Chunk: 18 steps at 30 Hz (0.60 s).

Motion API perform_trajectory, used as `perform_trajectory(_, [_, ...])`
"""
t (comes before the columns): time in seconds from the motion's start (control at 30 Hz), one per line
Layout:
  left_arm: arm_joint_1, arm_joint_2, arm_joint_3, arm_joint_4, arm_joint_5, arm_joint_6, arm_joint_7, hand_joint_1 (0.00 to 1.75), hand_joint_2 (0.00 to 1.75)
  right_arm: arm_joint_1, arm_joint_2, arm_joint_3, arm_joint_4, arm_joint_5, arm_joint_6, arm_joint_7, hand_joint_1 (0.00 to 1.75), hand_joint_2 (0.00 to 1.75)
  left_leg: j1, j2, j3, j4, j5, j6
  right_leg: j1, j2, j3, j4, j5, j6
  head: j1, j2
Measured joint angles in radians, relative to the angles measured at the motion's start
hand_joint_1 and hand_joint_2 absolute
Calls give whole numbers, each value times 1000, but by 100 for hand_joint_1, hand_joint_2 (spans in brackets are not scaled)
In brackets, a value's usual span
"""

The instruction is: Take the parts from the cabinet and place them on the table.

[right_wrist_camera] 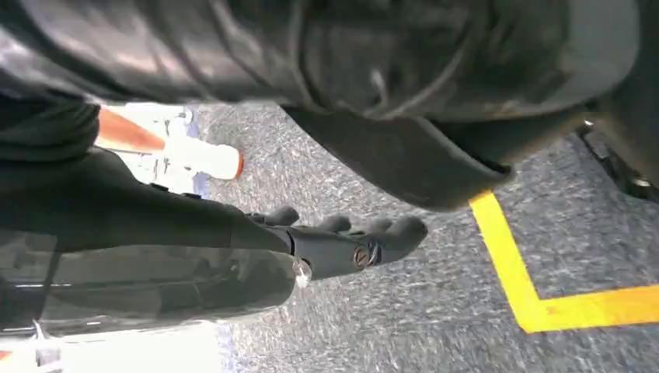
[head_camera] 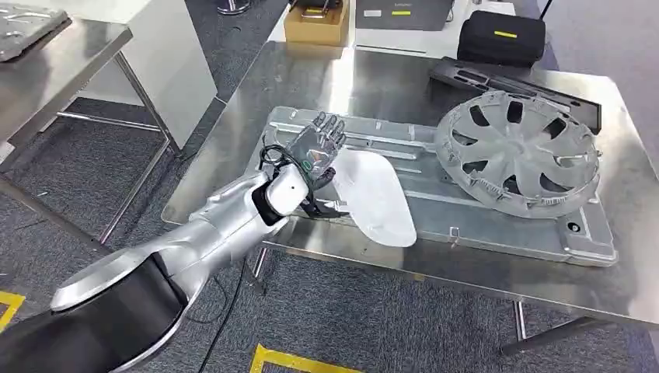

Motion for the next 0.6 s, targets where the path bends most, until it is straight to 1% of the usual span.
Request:
perform_trajectory(0.03, [-3,5,0,1,0,-16,14,0,0,-1,0,0,0,0,0,0,0,0,0,0,-25,58,-35,-2,1,-1,-1,0,0,-6,-1,0])
perform_trajectory(0.07, [-6,9,0,3,2,-38,30,0,0,-1,1,0,0,0,0,-1,0,0,0,0,-59,131,-71,-2,4,-1,-1,0,1,-9,0,0])
perform_trajectory(0.1, [-7,12,2,8,5,-55,45,0,0,-1,2,0,0,-2,0,-2,0,0,0,0,-92,203,-99,-3,7,-1,-2,0,1,-11,-1,0])
perform_trajectory(0.13, [-9,15,5,13,8,-68,52,0,0,-1,2,-1,1,-3,1,-3,0,0,0,0,-120,258,-111,-2,10,-1,-2,1,0,-13,-1,0])
perform_trajectory(0.17, [-12,18,8,17,20,-79,58,0,0,-1,2,-2,1,-3,1,-3,0,0,0,0,-124,265,-101,0,12,-1,-2,2,0,-13,-1,0])
perform_trajectory(0.2, [-20,22,17,21,49,-96,67,0,0,-1,2,-3,2,-6,2,-5,0,0,0,0,-107,227,-68,4,13,0,-2,3,0,-13,-1,0])
perform_trajectory(0.23, [-29,24,31,25,71,-106,73,0,0,-1,3,-5,2,-8,2,-7,0,0,-1,0,-81,170,-34,9,15,0,-2,4,0,-13,-1,0])
perform_trajectory(0.27, [-43,24,56,30,97,-116,82,0,0,-1,3,-7,2,-10,2,-10,0,0,-2,0,-40,86,10,16,16,0,-1,5,0,-13,-1,0])
perform_trajectory(0.3, [-63,24,87,34,123,-129,91,0,0,-1,5,-7,2,-11,2,-13,0,0,-5,0,-8,6,29,25,17,-1,-3,5,-1,-13,0,0])
perform_trajectory(0.33, [-80,24,107,38,133,-140,95,0,0,-2,9,-8,2,-11,2,-14,0,0,-9,0,5,-13,24,25,23,-2,-8,8,0,-10,-1,0])
perform_trajectory(0.4, [-97,26,137,45,145,-158,101,0,0,-3,11,-9,2,-12,4,-16,0,0,-12,-1,4,-18,25,25,19,-3,-8,4,5,0,0,0])
perform_trajectory(0.43, [-98,28,145,51,146,-163,101,0,0,-3,11,-10,2,-12,5,-16,0,0,-14,-1,6,-20,26,27,17,-3,-6,-1,8,5,0,0])
perform_trajectory(0.47, [-98,29,150,54,146,-165,101,0,0,-3,11,-11,2,-12,5,-16,0,0,-7,-1,11,-33,34,35,23,-4,-4,-3,8,14,0,0])
perform_trajectory(0.5, [-100,29,155,56,146,-166,101,0,0,-2,11,-13,2,-12,5,-16,0,0,-3,0,15,-42,41,38,16,-4,-7,9,-4,16,0,0])
perform_trajectory(0.53, [-108,30,165,60,148,-166,101,0,0,-2,11,-17,2,-12,5,-16,0,0,-3,1,14,-45,44,42,16,-4,-26,47,-34,19,1,0])
perform_trajectory(0.57, [-113,31,176,63,157,-161,101,0,0,-2,11,-18,2,-11,5,-16,0,0,-3,1,13,-44,44,43,15,-4,-56,115,-72,21,0,0])
perform_trajectory(0.6, [-112,35,186,64,167,-150,99,0,0,0,11,-19,2,-10,5,-16,0,0,-4,1,13,-44,44,44,13,-4,-92,196,-108,24,0,0])
